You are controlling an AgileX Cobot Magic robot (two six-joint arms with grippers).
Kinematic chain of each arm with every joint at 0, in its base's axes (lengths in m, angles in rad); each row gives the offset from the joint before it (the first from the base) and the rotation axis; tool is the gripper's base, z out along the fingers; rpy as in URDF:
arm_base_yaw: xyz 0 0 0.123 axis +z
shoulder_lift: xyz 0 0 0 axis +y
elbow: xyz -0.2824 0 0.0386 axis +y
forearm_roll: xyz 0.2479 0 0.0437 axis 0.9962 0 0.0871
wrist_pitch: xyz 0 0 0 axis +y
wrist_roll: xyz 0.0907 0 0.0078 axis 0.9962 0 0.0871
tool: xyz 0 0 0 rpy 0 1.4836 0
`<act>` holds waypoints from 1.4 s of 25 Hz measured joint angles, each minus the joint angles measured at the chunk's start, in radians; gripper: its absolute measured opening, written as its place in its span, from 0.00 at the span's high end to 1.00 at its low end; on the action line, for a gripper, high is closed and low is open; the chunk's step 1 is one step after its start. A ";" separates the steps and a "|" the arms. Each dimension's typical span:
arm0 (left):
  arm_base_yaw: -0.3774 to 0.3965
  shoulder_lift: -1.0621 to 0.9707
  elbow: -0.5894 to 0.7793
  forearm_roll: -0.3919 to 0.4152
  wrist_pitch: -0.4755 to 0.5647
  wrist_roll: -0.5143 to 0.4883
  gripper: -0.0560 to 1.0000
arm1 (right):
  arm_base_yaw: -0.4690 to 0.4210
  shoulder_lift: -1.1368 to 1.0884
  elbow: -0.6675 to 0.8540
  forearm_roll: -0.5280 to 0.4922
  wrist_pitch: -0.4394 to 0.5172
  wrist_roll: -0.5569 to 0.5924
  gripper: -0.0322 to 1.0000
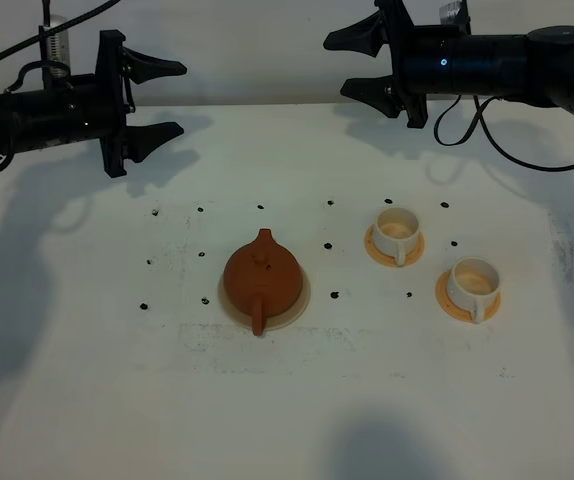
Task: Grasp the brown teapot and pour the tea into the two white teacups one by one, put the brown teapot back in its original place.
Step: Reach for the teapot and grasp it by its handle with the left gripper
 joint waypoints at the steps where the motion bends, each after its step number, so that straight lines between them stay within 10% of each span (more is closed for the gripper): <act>1: 0.000 0.000 0.000 0.000 0.000 -0.001 0.30 | 0.000 0.000 0.000 0.001 0.001 0.005 0.39; 15: 0.000 0.000 0.000 0.000 0.012 0.006 0.30 | 0.000 0.000 0.000 0.003 0.006 -0.002 0.39; 24: 0.000 -0.006 -0.010 0.037 0.080 0.318 0.32 | 0.001 -0.012 0.000 -0.025 0.000 -0.263 0.40; 29: 0.000 -0.072 -0.010 0.225 0.005 0.383 0.36 | 0.001 -0.102 0.000 -0.243 -0.103 -0.308 0.40; 35: -0.014 -0.225 -0.010 0.640 -0.131 0.263 0.37 | 0.001 -0.240 0.000 -0.726 -0.189 -0.172 0.40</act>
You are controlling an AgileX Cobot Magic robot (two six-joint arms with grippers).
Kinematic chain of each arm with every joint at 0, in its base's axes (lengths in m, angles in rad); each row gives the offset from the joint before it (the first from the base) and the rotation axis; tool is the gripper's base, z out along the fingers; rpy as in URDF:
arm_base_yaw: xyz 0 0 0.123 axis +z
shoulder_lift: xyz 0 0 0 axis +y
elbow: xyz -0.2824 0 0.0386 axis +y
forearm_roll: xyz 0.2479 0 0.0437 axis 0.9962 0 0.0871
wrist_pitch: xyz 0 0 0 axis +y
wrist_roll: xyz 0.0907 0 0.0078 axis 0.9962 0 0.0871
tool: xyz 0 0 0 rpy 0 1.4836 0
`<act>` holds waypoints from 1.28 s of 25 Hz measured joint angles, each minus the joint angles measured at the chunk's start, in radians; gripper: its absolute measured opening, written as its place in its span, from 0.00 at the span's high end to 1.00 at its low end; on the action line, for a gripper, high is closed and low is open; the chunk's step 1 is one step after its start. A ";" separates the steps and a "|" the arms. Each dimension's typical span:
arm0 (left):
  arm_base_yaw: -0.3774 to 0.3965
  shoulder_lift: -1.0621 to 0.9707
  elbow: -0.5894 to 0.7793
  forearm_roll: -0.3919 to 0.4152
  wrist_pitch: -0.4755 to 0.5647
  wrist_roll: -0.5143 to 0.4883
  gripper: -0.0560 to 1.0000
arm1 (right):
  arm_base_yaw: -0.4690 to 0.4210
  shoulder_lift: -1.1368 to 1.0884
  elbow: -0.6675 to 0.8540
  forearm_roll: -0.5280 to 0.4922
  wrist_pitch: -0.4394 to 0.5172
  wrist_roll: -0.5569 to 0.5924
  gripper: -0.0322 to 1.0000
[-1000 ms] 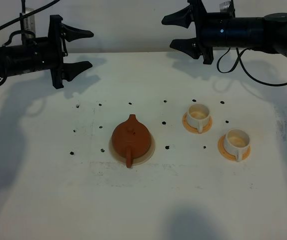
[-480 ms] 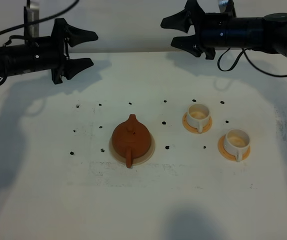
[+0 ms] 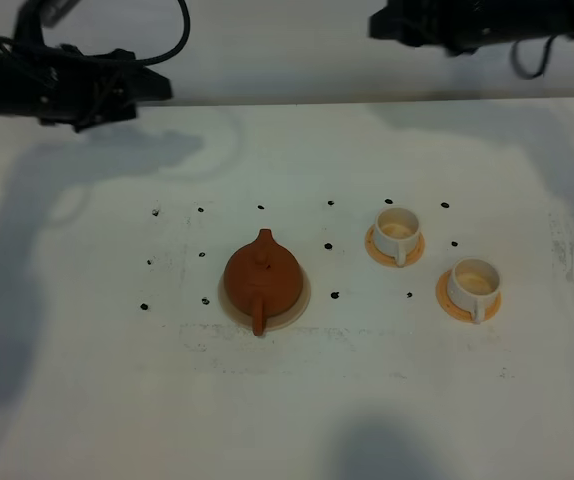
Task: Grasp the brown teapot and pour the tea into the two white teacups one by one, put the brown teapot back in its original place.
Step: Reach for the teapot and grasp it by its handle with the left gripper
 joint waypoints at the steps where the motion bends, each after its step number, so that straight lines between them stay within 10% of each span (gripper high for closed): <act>1: -0.007 -0.020 0.000 0.074 -0.020 -0.040 0.37 | 0.002 -0.021 0.000 -0.089 -0.001 0.041 0.40; 8: -0.076 -0.151 0.000 0.500 -0.119 -0.269 0.37 | 0.033 -0.160 0.000 -0.514 -0.003 0.222 0.40; 32: -0.084 -0.334 0.000 0.615 -0.128 -0.309 0.38 | 0.040 -0.569 -0.001 -0.660 0.159 0.318 0.40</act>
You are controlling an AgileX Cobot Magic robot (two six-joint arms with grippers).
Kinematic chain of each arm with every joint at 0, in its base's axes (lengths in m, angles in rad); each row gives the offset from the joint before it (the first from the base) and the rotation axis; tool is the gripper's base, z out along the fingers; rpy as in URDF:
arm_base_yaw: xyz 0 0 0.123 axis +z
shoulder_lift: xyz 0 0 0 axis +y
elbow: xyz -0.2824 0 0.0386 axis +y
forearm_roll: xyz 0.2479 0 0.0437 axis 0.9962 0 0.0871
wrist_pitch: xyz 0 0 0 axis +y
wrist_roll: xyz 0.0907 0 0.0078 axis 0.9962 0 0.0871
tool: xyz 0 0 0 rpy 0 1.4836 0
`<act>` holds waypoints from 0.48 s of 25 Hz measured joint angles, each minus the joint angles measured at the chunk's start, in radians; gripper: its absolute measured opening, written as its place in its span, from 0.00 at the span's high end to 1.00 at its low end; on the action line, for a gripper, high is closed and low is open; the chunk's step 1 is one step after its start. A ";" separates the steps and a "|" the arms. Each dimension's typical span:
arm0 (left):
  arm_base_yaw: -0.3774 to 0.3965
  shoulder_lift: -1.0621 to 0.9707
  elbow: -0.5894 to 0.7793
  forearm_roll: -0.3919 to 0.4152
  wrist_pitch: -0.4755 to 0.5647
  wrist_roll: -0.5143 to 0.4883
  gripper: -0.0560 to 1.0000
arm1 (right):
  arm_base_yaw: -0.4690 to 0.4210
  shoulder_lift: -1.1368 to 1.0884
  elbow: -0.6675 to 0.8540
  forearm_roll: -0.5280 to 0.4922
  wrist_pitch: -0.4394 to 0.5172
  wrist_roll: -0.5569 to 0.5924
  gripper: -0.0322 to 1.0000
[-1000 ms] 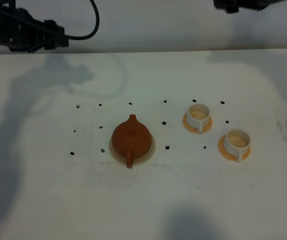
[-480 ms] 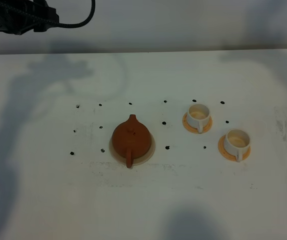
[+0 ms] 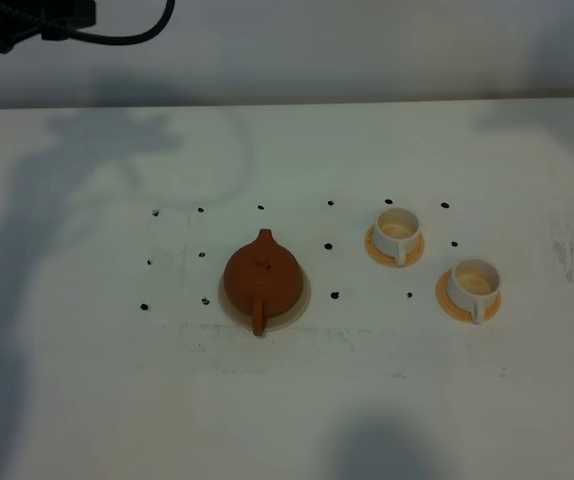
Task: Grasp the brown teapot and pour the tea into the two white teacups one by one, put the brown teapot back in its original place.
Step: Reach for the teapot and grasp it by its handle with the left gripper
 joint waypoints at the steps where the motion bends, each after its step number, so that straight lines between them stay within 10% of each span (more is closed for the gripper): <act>1: 0.000 -0.009 0.000 0.006 0.000 0.000 0.38 | 0.000 -0.024 0.005 -0.004 0.000 0.000 0.40; 12: 0.000 -0.126 0.181 0.023 -0.114 -0.003 0.38 | 0.000 -0.264 0.254 -0.093 -0.013 0.018 0.40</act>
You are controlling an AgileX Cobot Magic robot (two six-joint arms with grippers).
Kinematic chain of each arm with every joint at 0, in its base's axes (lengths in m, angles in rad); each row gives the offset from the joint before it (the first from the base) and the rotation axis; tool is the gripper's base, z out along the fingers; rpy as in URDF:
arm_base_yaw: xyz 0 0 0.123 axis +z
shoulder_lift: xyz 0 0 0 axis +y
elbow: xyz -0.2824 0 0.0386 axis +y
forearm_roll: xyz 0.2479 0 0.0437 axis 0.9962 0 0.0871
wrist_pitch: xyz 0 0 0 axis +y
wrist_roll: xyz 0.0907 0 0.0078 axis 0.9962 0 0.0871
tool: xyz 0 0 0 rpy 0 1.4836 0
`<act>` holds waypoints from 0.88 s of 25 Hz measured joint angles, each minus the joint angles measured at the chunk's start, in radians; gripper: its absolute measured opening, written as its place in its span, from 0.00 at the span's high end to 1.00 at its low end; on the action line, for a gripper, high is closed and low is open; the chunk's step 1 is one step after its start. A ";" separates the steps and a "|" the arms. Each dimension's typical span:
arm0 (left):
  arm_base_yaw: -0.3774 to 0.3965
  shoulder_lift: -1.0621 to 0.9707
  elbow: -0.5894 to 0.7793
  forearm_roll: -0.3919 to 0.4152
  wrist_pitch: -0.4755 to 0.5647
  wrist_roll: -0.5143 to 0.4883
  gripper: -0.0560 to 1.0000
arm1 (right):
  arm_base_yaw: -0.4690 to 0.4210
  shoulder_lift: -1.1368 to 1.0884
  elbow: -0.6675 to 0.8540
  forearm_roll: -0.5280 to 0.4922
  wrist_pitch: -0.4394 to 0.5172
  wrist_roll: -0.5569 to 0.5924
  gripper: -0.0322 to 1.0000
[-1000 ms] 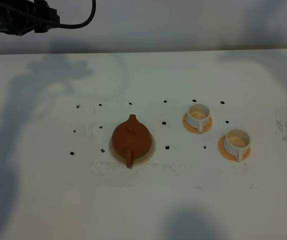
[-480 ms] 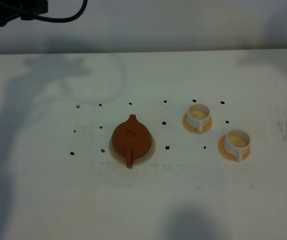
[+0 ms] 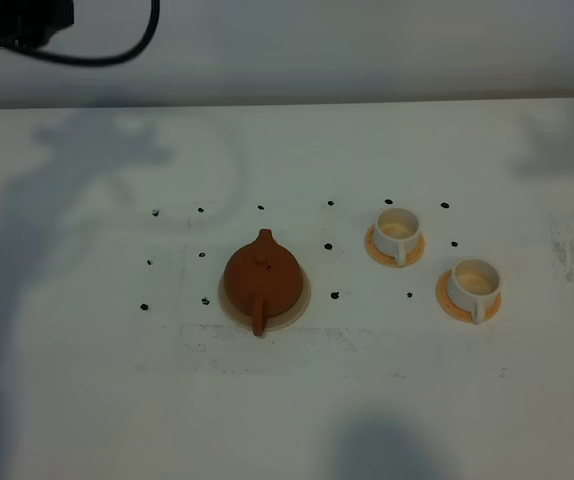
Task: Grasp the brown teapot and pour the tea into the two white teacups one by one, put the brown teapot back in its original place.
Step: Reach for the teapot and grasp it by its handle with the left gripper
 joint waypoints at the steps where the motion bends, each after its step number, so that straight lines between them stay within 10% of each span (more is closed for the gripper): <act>1: 0.000 -0.016 0.041 0.000 -0.039 0.001 0.38 | 0.000 -0.022 0.026 0.000 0.002 0.000 0.40; 22: -0.160 -0.089 0.300 0.001 -0.247 0.023 0.38 | 0.000 -0.573 0.494 0.000 0.005 0.033 0.40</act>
